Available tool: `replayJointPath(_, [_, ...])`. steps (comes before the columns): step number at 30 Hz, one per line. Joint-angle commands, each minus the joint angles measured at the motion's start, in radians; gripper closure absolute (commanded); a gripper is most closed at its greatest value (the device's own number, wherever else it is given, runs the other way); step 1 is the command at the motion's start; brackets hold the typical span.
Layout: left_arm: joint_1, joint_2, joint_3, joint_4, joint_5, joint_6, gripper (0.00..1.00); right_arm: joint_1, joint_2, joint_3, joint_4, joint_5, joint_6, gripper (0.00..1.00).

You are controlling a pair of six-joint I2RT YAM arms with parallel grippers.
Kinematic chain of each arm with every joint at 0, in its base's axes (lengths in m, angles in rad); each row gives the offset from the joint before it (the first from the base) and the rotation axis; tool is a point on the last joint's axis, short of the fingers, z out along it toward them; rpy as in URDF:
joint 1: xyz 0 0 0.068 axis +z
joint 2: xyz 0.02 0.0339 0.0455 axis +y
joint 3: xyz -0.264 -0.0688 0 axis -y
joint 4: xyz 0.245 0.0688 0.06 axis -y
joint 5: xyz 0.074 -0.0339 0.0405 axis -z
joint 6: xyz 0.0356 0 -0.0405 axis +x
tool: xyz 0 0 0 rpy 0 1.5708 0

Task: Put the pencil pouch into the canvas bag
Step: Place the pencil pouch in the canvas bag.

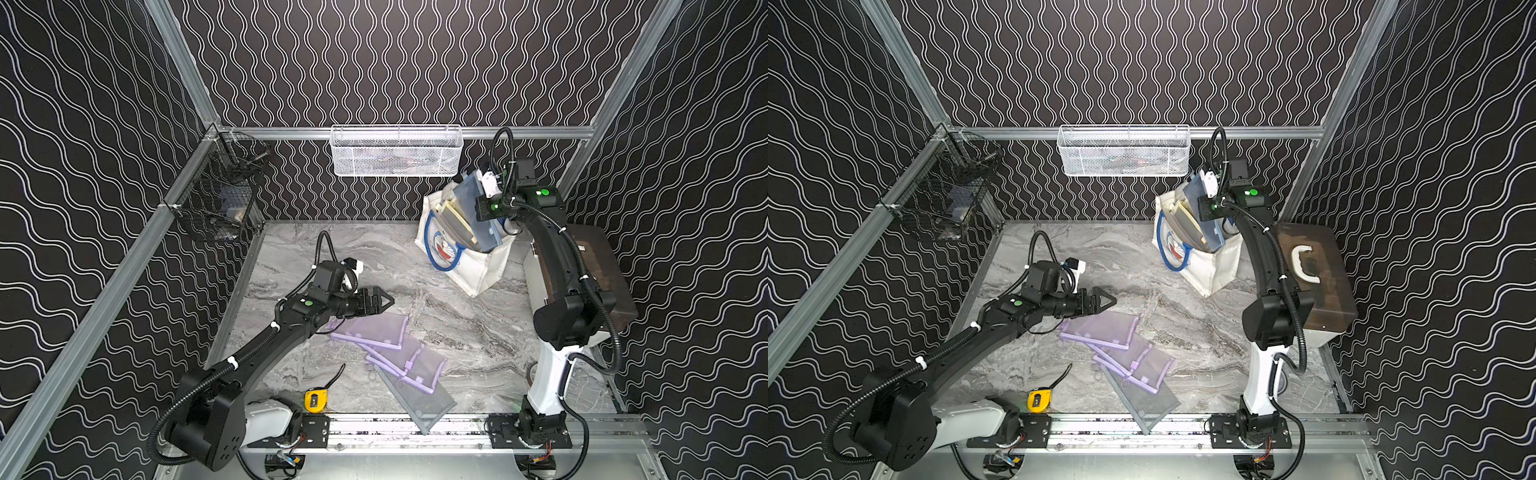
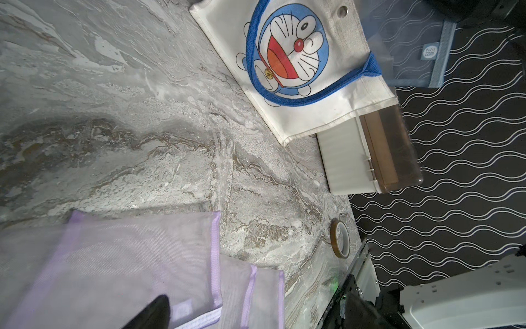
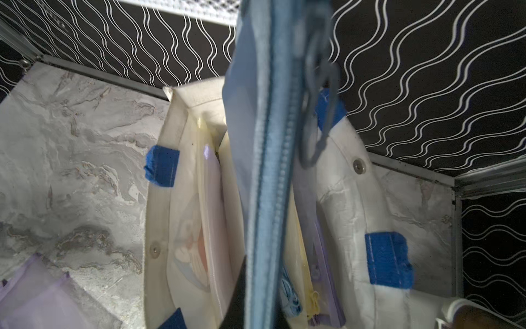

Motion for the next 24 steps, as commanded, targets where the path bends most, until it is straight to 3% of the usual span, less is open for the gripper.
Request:
replayJointPath(1, [0.001,0.008,-0.002,0.038,0.008,-0.003,0.01,0.000,0.001,-0.048,0.064,-0.034,-0.020,1.00])
replayJointPath(14, [0.001,0.021,-0.010,0.048,0.009,-0.009,0.01,0.011,0.098,-0.097,0.086,-0.040,-0.028,1.00])
replayJointPath(24, [0.001,0.031,-0.015,0.056,0.010,-0.016,0.01,0.060,0.196,-0.021,0.061,-0.032,-0.033,1.00])
